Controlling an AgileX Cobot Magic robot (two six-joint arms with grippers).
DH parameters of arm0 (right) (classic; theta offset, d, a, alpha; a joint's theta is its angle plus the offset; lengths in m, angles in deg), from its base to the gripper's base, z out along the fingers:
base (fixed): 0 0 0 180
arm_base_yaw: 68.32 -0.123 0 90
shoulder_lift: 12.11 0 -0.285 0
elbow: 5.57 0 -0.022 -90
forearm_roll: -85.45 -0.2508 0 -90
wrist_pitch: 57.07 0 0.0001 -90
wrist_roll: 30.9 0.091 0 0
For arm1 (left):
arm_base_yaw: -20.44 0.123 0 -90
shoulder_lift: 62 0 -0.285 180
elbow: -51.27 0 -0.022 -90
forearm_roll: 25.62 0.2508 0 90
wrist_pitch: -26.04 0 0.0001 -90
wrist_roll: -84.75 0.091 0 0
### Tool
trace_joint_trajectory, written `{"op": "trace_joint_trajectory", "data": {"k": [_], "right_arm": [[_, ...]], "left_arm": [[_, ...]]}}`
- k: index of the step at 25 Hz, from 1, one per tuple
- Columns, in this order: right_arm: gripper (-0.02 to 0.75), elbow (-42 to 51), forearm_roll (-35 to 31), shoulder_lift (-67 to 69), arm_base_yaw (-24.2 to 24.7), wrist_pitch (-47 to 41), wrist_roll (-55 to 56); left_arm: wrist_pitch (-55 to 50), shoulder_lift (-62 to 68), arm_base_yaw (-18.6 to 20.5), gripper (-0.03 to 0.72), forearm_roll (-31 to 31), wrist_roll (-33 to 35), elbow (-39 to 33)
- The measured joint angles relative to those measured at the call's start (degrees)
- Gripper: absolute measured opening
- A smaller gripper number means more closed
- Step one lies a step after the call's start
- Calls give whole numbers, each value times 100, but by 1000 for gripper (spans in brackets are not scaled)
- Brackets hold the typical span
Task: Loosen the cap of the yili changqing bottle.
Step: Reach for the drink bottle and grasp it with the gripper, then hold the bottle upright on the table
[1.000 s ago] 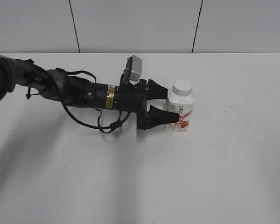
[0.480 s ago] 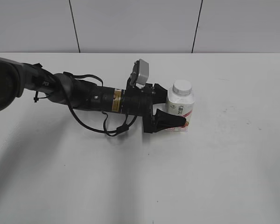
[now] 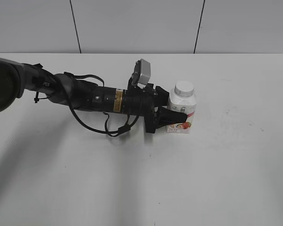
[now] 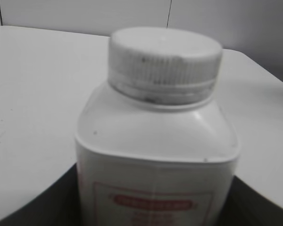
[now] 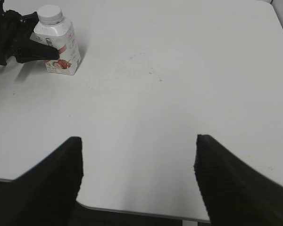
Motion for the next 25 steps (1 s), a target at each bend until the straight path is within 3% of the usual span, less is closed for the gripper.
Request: {"op": "trace_joint_trajectory", "data": {"k": [7, 15, 20, 25], "right_arm": [[580, 0, 0, 0, 0, 0, 0], [580, 0, 0, 0, 0, 0, 0], [580, 0, 0, 0, 0, 0, 0], [580, 0, 0, 0, 0, 0, 0]], "left_arm": [[70, -43, 94, 426, 252, -160, 6], [-4, -501, 730, 424, 714, -502, -242], [11, -751, 976, 422, 785, -99, -923], [17, -780, 1000, 421, 734, 185, -1078]]}}
